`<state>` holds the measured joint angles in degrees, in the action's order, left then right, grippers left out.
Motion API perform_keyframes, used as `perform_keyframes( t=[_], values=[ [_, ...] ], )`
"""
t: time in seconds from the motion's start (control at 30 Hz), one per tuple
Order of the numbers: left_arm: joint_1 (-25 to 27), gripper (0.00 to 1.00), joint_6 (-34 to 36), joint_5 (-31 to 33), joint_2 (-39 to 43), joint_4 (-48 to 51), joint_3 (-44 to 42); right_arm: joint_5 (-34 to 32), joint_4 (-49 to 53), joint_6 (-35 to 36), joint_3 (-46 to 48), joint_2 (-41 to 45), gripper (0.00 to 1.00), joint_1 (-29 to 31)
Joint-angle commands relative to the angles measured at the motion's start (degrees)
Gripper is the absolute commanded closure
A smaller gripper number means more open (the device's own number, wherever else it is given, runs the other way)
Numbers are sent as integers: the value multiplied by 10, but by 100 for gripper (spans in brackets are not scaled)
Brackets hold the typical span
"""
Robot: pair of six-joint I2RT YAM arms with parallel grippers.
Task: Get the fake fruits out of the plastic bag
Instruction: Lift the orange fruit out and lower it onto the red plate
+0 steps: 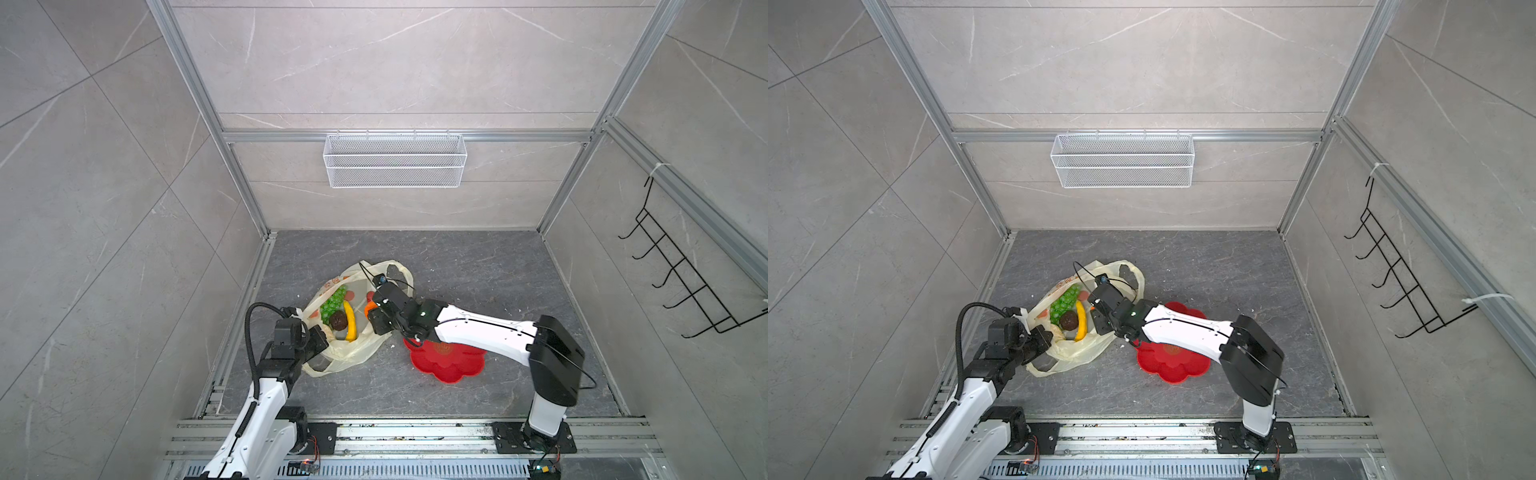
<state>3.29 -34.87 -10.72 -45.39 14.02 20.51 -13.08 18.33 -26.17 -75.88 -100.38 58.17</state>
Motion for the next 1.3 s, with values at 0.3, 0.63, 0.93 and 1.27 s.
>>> perform_keyframes(
  t=[0.3, 0.63, 0.93, 1.27],
  values=[
    [4, 100, 15, -1, 9, -21, -5, -85, 176, -136, 231, 293, 41, 31],
    [4, 100, 14, 0, 10, -20, -6, -118, 194, -233, 335, 335, 40, 30],
    [4, 100, 13, 0, 13, -18, -6, -156, 173, -256, 348, 270, 39, 23],
    [4, 100, 13, 0, 27, -17, -11, -152, 151, -266, 346, 229, 39, -25]
  ],
)
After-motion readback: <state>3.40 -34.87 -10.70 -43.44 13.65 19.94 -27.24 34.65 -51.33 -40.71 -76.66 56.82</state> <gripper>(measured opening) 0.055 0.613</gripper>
